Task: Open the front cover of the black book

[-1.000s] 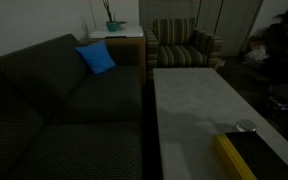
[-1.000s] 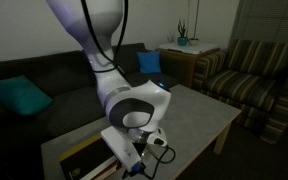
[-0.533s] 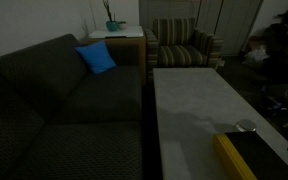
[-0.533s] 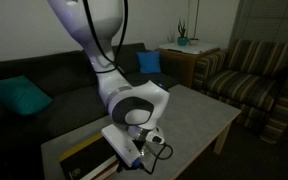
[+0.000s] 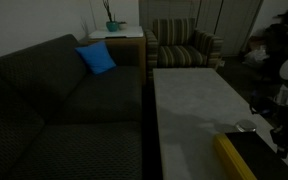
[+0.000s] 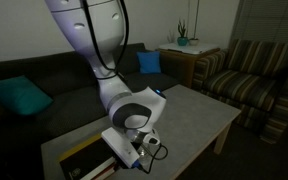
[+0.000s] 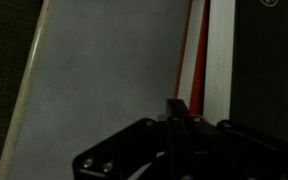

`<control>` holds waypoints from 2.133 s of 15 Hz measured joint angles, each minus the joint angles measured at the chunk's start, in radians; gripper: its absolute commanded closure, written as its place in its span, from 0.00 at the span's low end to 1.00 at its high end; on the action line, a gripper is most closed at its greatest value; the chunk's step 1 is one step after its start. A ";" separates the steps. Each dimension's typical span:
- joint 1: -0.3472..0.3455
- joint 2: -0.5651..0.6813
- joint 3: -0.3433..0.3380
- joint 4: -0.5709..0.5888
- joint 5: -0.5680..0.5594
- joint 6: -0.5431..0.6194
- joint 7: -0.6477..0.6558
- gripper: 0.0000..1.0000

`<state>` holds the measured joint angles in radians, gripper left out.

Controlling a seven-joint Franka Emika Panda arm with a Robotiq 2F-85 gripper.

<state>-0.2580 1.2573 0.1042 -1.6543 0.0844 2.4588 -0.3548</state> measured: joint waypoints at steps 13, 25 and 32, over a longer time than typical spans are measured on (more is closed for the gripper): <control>-0.138 0.020 0.053 0.062 0.008 -0.145 -0.233 1.00; -0.163 0.042 0.108 0.085 0.099 -0.147 -0.305 1.00; -0.183 0.051 0.123 0.087 0.126 -0.147 -0.356 1.00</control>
<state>-0.4413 1.3085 0.2275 -1.5678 0.2107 2.3113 -0.7105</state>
